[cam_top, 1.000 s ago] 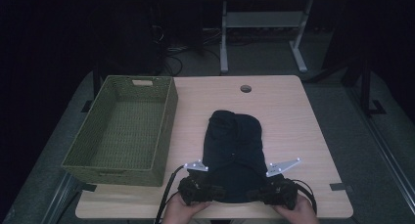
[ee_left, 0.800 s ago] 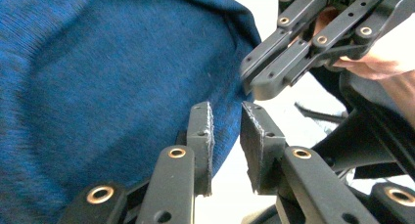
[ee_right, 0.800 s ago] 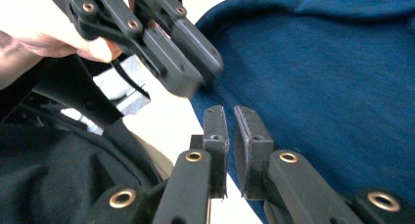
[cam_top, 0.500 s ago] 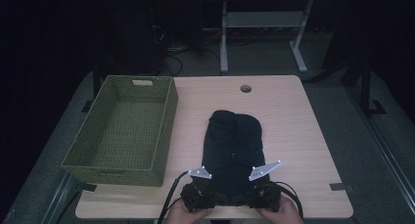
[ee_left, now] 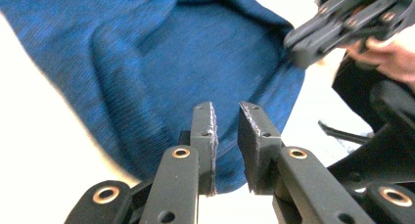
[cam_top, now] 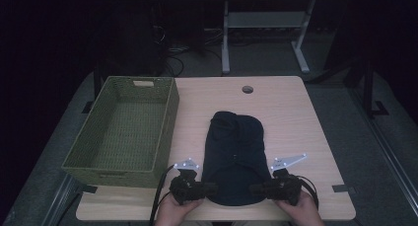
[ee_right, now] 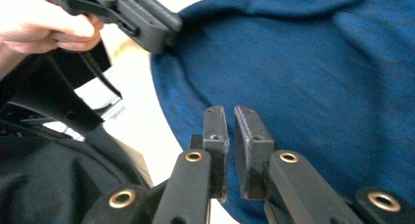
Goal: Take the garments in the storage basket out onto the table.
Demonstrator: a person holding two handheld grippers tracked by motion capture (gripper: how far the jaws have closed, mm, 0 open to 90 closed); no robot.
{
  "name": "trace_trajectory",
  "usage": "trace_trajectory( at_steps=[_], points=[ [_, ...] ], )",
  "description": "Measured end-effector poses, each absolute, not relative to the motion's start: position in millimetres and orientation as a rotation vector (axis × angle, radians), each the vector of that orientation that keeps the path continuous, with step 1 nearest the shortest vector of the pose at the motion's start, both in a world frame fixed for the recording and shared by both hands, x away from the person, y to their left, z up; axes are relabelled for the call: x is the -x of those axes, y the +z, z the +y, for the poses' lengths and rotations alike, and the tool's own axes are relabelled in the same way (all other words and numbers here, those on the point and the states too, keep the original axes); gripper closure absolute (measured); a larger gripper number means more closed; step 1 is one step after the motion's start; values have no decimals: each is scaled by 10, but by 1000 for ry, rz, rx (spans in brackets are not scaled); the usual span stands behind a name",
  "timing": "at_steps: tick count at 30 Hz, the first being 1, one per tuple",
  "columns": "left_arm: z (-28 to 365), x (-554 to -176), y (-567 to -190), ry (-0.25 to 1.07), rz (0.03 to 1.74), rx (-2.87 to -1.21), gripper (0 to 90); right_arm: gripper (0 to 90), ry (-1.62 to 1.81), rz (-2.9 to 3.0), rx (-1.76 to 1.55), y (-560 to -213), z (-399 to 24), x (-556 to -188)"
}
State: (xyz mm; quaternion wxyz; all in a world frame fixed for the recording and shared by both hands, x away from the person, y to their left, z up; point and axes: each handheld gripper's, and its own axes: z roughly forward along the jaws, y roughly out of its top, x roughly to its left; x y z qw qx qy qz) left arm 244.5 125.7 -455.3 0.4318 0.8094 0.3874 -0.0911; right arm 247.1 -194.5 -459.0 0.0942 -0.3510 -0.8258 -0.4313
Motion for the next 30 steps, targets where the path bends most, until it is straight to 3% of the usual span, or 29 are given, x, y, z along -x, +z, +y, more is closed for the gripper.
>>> trace_trajectory(
  at_steps=[9,20,30],
  points=[
    [1303,-2410,-4706,-271,1009,-2027,780,829,-1221,-2450,1074,-4746,-2028,-2454],
    [1301,-2251,-4528,-303,938,-2006,754,799,-1231,-2413,1027,-4639,-2017,-2314],
    [1153,-2771,-4309,-172,960,-1966,725,763,-1334,-2428,1056,-4294,-1977,-2700]
  ],
)
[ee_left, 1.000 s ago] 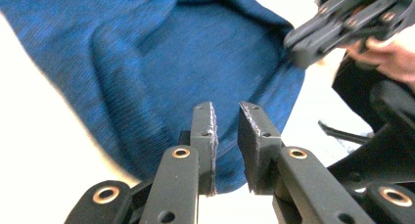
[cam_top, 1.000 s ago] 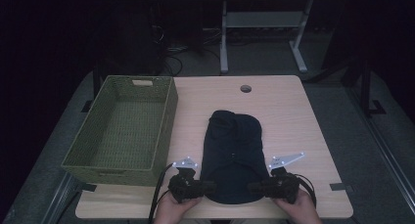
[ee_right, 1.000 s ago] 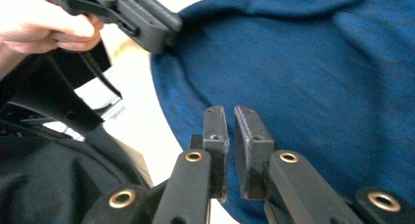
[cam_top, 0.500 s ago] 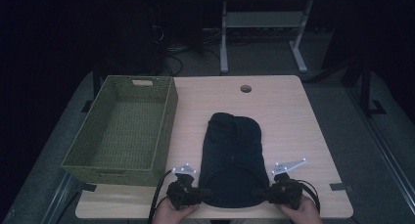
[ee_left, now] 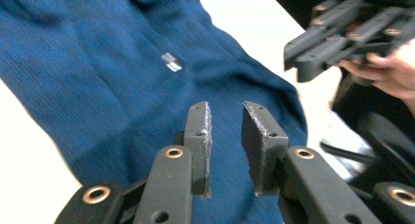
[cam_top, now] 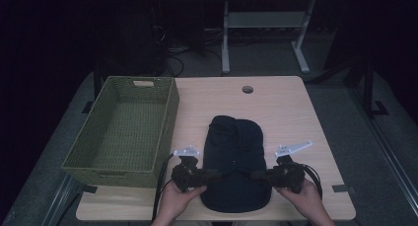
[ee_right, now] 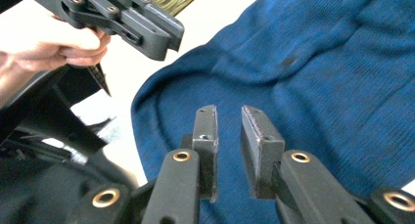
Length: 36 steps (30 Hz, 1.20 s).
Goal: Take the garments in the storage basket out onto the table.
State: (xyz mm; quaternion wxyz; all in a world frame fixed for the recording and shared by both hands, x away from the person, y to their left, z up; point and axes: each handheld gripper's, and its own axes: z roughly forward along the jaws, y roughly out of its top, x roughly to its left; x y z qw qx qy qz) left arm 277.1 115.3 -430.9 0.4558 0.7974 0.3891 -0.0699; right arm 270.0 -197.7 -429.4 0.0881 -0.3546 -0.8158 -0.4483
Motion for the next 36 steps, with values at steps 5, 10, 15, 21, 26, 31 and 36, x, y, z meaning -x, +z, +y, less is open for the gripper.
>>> trace_trajectory(
  at_steps=[5,10,15,21,26,31,36],
  points=[
    [1103,-3056,-4428,-151,1038,-1955,723,783,-1282,-2423,1116,-4387,-1950,-3039],
    [1104,-3196,-4618,-190,1096,-1965,697,855,-1174,-2442,1136,-4589,-1917,-3205],
    [1199,-3138,-4735,-222,1139,-1936,722,868,-1141,-2433,1127,-4707,-1893,-3147],
    [1240,-3012,-4744,-244,1122,-1942,722,871,-1150,-2400,1117,-4747,-1906,-3036],
    [1242,-2965,-4709,-258,1105,-1957,710,852,-1134,-2391,1110,-4737,-1911,-2961],
    [1217,-3042,-4602,-268,1076,-1914,710,822,-1171,-2383,1101,-4619,-1905,-3015],
    [1164,-3208,-4460,-249,1074,-1856,708,813,-1264,-2364,1130,-4424,-1936,-3190]
  ],
)
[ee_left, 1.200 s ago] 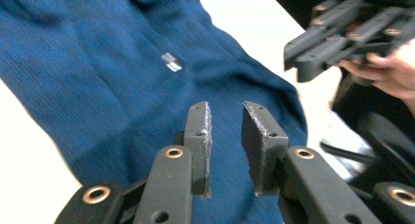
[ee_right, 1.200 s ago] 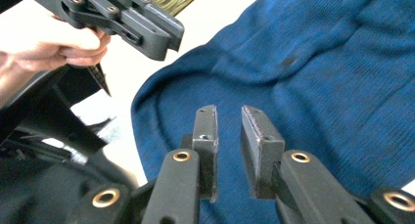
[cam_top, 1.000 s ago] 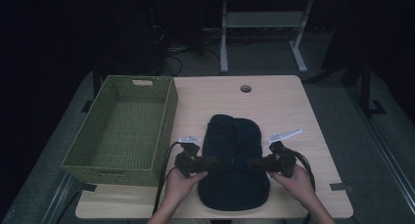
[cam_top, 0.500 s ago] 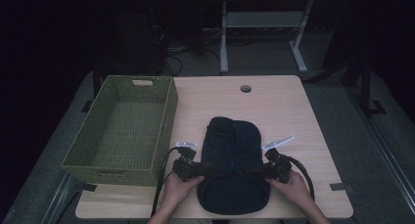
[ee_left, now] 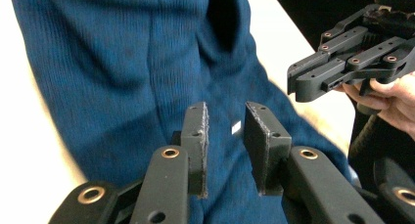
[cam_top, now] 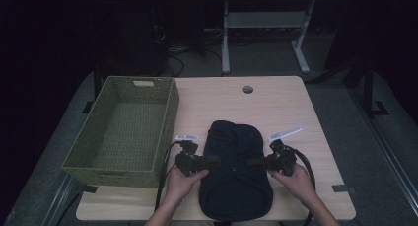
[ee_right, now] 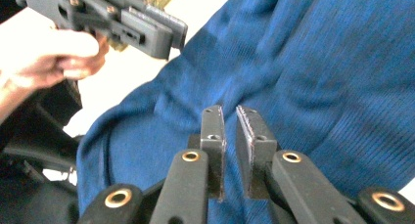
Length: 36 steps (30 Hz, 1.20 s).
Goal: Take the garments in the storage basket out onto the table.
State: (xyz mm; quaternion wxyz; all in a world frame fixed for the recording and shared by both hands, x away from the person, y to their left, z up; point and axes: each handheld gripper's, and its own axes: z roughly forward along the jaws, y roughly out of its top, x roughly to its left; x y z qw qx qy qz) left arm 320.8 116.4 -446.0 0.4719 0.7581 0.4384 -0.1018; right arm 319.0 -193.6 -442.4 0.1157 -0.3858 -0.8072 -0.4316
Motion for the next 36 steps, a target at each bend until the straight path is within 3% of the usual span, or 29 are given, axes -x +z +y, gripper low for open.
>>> trace_trajectory(
  at_steps=[19,25,30,36],
  points=[
    [987,-3793,-4407,-199,1134,-1775,713,808,-1326,-2332,1212,-4285,-1835,-3786],
    [891,-3977,-4571,-224,1208,-1811,713,811,-1261,-2299,1288,-4467,-1754,-4045],
    [841,-4008,-4686,-230,1236,-1844,716,824,-1167,-2287,1337,-4711,-1762,-4111],
    [838,-4014,-4693,-223,1237,-1847,719,832,-1157,-2246,1366,-4775,-1844,-4123]
  ],
)
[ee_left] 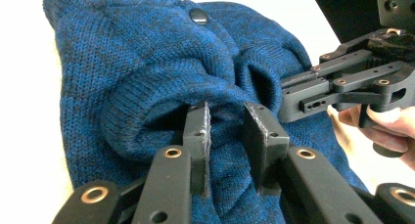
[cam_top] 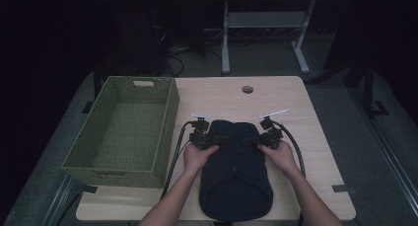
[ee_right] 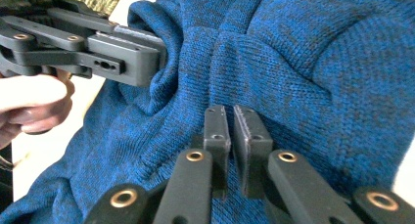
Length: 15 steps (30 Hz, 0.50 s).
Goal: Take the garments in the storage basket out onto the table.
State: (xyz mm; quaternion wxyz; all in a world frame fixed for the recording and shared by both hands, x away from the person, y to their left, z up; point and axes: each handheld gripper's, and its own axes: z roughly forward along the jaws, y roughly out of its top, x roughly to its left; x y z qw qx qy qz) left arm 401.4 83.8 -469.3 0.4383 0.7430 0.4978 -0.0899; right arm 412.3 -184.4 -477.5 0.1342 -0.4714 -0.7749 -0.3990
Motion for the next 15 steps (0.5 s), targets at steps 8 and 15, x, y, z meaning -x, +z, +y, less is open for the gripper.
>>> trace_trajectory(
  at_steps=[8,15],
  points=[
    [886,-4034,-4493,-183,1200,-1800,703,809,-1282,-2252,1343,-4483,-1895,-4140],
    [926,-4147,-4620,-184,1267,-1822,700,809,-1208,-2245,1436,-4620,-1917,-4310]
  ],
)
